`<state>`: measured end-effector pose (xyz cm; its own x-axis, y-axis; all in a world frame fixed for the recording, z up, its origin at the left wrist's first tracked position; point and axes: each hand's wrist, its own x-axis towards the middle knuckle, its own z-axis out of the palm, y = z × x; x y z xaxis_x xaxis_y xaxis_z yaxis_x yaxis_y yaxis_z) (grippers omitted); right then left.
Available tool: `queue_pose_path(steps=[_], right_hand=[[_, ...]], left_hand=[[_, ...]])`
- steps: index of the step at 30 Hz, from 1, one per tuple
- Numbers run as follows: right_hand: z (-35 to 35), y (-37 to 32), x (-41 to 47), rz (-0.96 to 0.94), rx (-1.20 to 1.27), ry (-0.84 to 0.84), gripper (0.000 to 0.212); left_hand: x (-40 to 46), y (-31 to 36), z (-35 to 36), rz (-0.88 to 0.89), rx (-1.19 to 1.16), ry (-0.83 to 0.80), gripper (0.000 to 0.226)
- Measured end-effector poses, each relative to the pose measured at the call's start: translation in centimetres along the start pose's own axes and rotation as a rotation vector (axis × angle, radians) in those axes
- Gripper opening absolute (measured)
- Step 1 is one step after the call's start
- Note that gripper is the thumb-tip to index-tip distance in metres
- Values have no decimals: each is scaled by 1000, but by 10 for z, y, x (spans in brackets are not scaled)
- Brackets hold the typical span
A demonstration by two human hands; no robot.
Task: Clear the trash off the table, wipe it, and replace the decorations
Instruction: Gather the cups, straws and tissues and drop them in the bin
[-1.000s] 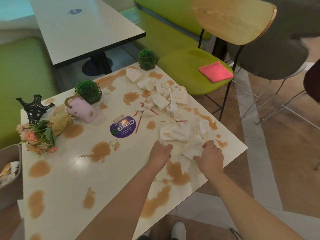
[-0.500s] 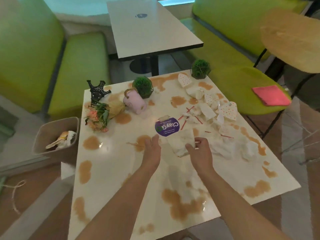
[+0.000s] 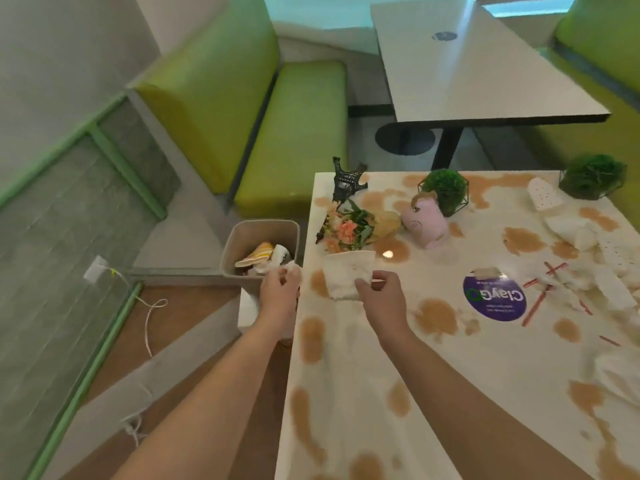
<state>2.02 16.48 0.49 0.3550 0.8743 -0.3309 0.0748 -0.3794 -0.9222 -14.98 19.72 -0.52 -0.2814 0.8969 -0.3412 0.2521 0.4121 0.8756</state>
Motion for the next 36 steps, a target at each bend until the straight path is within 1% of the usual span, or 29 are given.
queue_pose_path(steps=[1, 4, 7, 12, 16, 19, 21, 23, 25, 28, 30, 32, 35, 36], right_hand=[[10, -3, 3, 0, -6, -9, 27], [53, -15, 15, 11, -41, -27, 28], [87, -21, 31, 2, -64, -29, 26], [128, -26, 56, -17, -109, -26, 24], [161, -35, 80, -27, -168, -46, 24], [185, -39, 95, -45, -178, -58, 24], [198, -43, 103, -49, -165, -75, 23], [211, -45, 108, -26, -154, -89, 21], [220, -44, 111, 23, -126, -125, 27], [217, -33, 106, 127, -123, -239, 46], [203, -23, 99, 157, -174, -281, 48], [182, -13, 91, 167, -189, -255, 42], [147, -9, 79, 146, -143, -203, 24], [134, -10, 75, 129, -121, -192, 21]], left_hand=[[7, 0, -9, 6, -6, 14, 17], [43, -7, -43, 20, 23, 110, 28], [82, -10, -68, 21, 129, 172, 27], [129, -11, -85, 21, 321, 207, 23], [157, -22, -85, 8, 460, 218, 27], [169, -31, -85, -21, 567, 214, 35], [172, -34, -86, -28, 579, 233, 33], [172, -35, -88, -22, 542, 282, 29], [170, -34, -90, 2, 502, 329, 28], [162, -28, -90, 57, 461, 315, 27], [156, -25, -86, 84, 456, 277, 26], [146, -22, -77, 104, 440, 234, 26], [129, -16, -59, 129, 352, 138, 25], [120, -12, -52, 135, 322, 103, 24]])
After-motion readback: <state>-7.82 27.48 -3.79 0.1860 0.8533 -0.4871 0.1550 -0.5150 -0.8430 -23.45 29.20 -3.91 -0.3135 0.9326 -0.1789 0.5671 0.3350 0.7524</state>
